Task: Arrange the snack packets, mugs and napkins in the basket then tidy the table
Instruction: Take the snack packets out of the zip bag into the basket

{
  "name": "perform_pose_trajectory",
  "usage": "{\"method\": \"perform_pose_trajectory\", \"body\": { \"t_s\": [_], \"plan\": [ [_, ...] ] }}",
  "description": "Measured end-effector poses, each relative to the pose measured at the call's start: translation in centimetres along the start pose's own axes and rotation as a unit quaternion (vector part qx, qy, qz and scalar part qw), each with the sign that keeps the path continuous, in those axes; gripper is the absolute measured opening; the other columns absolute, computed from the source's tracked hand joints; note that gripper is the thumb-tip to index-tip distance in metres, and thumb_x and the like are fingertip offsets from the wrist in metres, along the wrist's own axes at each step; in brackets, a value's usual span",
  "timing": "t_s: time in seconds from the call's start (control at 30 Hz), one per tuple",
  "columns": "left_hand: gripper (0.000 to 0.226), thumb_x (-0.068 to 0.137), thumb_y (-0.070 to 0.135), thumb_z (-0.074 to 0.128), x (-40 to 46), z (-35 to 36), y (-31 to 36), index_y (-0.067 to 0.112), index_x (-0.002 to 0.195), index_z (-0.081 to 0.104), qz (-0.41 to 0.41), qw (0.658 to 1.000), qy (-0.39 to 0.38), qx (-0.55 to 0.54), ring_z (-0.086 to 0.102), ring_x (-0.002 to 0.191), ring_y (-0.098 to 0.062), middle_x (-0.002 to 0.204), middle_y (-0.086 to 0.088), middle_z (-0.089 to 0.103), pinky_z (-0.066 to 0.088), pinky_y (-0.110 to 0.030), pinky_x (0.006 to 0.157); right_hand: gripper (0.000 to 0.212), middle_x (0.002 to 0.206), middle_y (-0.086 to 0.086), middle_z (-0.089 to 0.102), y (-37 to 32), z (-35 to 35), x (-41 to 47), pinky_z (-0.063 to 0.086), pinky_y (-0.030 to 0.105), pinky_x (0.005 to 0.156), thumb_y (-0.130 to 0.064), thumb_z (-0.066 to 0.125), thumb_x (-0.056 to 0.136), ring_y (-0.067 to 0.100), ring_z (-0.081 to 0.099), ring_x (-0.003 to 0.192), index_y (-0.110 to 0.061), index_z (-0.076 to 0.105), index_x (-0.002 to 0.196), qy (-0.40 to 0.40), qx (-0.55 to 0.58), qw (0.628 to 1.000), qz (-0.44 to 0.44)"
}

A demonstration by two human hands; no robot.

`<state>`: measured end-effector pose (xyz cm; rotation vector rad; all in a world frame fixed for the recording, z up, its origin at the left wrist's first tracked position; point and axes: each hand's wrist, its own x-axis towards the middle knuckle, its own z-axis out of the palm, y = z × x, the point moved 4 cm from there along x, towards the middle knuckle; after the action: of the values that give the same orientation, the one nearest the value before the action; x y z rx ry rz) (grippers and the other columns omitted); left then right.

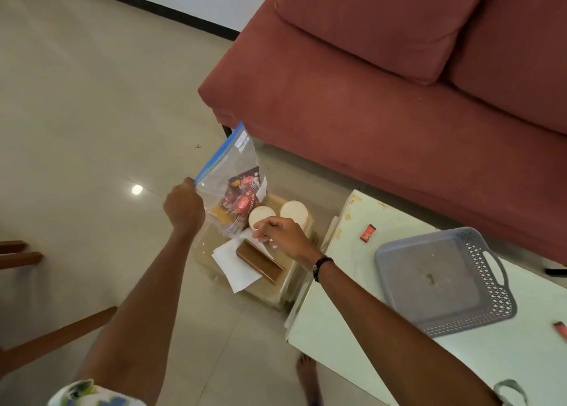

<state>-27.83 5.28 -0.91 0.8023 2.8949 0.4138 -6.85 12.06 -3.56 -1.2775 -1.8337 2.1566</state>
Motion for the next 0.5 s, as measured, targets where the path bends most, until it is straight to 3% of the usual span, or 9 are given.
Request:
{"method": "perform_pose_trajectory", "body": {
  "t_s": [0.13,0.3,0.5],
  "plan": [
    [0.028,0.087,-0.001,0.043,0.9,-3.0,3.6,0.001,0.108,0.061,0.021,0.999,0.021,-0.016,0.061,0.086,-0.046,0.096,-0.029,0.064,0.046,-0.044,0.07,0.026,0.105,0.015,0.071,-1.8,-0.2,-1.0,0.048,0.016,0.074,-0.022,0.05,0.096,0.014,0.066,0.084,-0.004,0.066,0.107,-0.001,0.004,1.0,-0.022],
    [0.021,0.09,0.004,0.045,0.7,-9.0,8.0,0.001,0.099,0.064,0.065,0.994,0.079,-0.035,0.06,0.085,-0.047,0.094,-0.027,0.065,0.046,-0.042,0.069,0.026,0.103,0.012,0.07,-5.2,-1.7,-3.8,0.045,0.018,0.069,-0.015,0.046,0.098,0.008,0.064,0.08,-0.001,0.065,0.109,-0.002,-0.006,0.997,-0.076],
    [0.021,0.084,0.014,0.053,-4.8,-15.9,13.6,-0.001,0.082,0.068,0.104,0.969,0.067,-0.213,0.058,0.078,-0.043,0.081,-0.026,0.065,0.042,-0.036,0.063,0.024,0.107,0.01,0.069,-9.6,-4.6,-8.6,0.046,0.02,0.072,-0.01,0.045,0.097,0.011,0.061,0.081,-0.003,0.064,0.11,0.054,0.029,0.987,-0.149]
  ]
}}
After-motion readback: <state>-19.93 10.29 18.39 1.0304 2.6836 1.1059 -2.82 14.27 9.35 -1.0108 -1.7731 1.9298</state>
